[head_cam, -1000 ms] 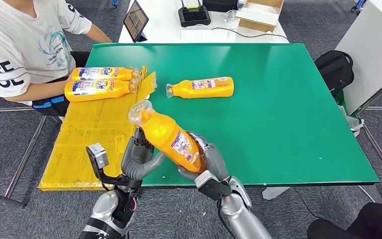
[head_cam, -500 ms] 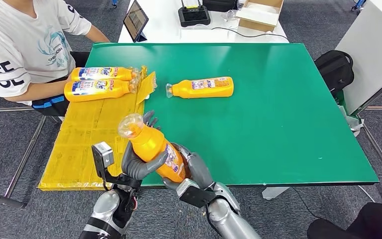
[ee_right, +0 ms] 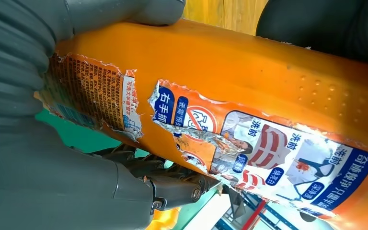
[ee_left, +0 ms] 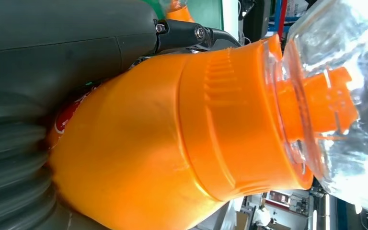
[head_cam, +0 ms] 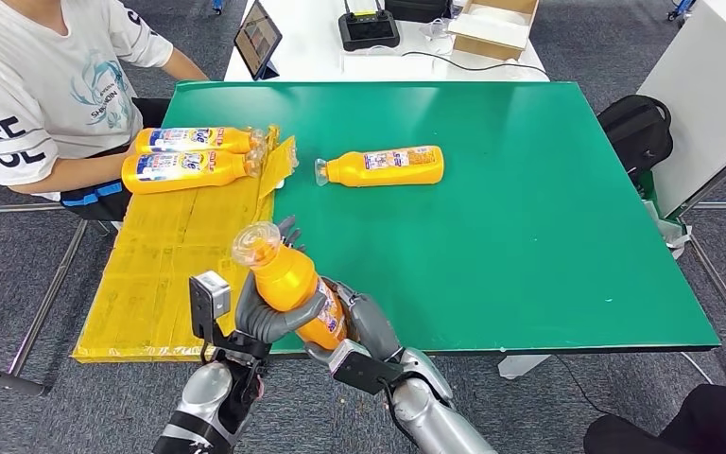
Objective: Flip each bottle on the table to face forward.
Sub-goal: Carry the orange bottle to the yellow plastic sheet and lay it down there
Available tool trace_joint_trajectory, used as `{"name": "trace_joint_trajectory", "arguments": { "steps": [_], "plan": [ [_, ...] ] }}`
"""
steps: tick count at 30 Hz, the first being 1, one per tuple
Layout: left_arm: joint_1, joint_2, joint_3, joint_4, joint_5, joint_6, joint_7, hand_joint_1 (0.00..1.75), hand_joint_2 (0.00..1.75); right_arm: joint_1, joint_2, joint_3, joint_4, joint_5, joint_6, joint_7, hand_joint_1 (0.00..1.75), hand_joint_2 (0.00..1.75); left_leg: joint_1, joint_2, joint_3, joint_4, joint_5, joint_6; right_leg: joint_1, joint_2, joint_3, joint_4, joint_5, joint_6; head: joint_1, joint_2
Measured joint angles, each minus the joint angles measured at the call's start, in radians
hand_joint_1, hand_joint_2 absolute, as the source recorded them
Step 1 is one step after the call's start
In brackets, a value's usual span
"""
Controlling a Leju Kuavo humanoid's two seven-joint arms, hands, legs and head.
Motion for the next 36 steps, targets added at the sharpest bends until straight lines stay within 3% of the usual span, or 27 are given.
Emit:
{"name": "trace_joint_trajectory", "arguments": {
  "steps": [3, 4, 12, 23, 27, 29, 31, 33, 36],
  "plan": [
    [-0.003, 0.0, 0.0, 0.009, 0.007, -0.013, 0.002, 1.58, 1.75, -0.001, 0.0, 0.001, 0.007, -0.002, 0.004, 0.003, 1.75, 1.75, 0.0, 0.0, 0.0, 0.0, 0.0, 0.0, 0.0, 0.0, 0.0, 0.0, 0.0, 0.0, 0.0, 0.0],
    [-0.004, 0.001, 0.001, 0.012, 0.012, -0.021, 0.002, 1.75, 1.75, -0.002, 0.0, 0.001, 0.009, -0.002, 0.005, 0.004, 1.75, 1.75, 0.0, 0.0, 0.0, 0.0, 0.0, 0.0, 0.0, 0.0, 0.0, 0.0, 0.0, 0.0, 0.0, 0.0],
    [-0.009, 0.011, 0.009, 0.028, 0.055, -0.086, 0.0, 1.75, 1.75, -0.006, 0.0, 0.008, 0.021, -0.011, 0.014, 0.006, 1.75, 1.75, 0.0, 0.0, 0.0, 0.0, 0.0, 0.0, 0.0, 0.0, 0.0, 0.0, 0.0, 0.0, 0.0, 0.0],
    [-0.024, 0.014, 0.012, 0.05, 0.052, -0.097, 0.0, 1.75, 1.75, -0.008, 0.0, 0.008, 0.028, -0.017, 0.014, 0.006, 1.75, 1.75, 0.0, 0.0, 0.0, 0.0, 0.0, 0.0, 0.0, 0.0, 0.0, 0.0, 0.0, 0.0, 0.0, 0.0],
    [-0.025, 0.014, 0.013, 0.052, 0.051, -0.098, 0.0, 1.75, 1.75, -0.01, 0.0, 0.008, 0.028, -0.02, 0.012, 0.006, 1.29, 1.75, 0.0, 0.0, 0.0, 0.0, 0.0, 0.0, 0.0, 0.0, 0.0, 0.0, 0.0, 0.0, 0.0, 0.0],
    [-0.026, 0.014, 0.014, 0.052, 0.05, -0.098, 0.0, 1.75, 1.75, -0.011, 0.0, 0.008, 0.028, -0.022, 0.009, 0.005, 0.65, 1.75, 0.0, 0.0, 0.0, 0.0, 0.0, 0.0, 0.0, 0.0, 0.0, 0.0, 0.0, 0.0, 0.0, 0.0],
    [-0.03, 0.014, 0.014, 0.052, 0.046, -0.096, 0.002, 1.75, 1.75, -0.01, 0.0, 0.009, 0.028, -0.022, 0.007, 0.005, 0.0, 0.87, 0.0, 0.0, 0.0, 0.0, 0.0, 0.0, 0.0, 0.0, 0.0, 0.0, 0.0, 0.0, 0.0, 0.0],
    [-0.035, 0.014, 0.014, 0.052, 0.032, -0.077, 0.003, 1.75, 1.75, -0.01, 0.004, 0.01, 0.027, -0.016, 0.001, 0.004, 0.0, 0.0, 0.0, 0.0, 0.0, 0.0, 0.0, 0.0, 0.0, 0.0, 0.0, 0.0, 0.0, 0.0, 0.0, 0.0],
    [-0.044, 0.014, 0.016, 0.052, -0.008, 0.012, 0.003, 1.75, 1.75, -0.005, 0.006, 0.013, 0.011, -0.013, -0.01, 0.005, 0.0, 0.0, 0.0, 0.0, 0.0, 0.0, 0.0, 0.0, 0.0, 0.0, 0.0, 0.0, 0.0, 0.0, 0.0, 0.0]
  ]
}}
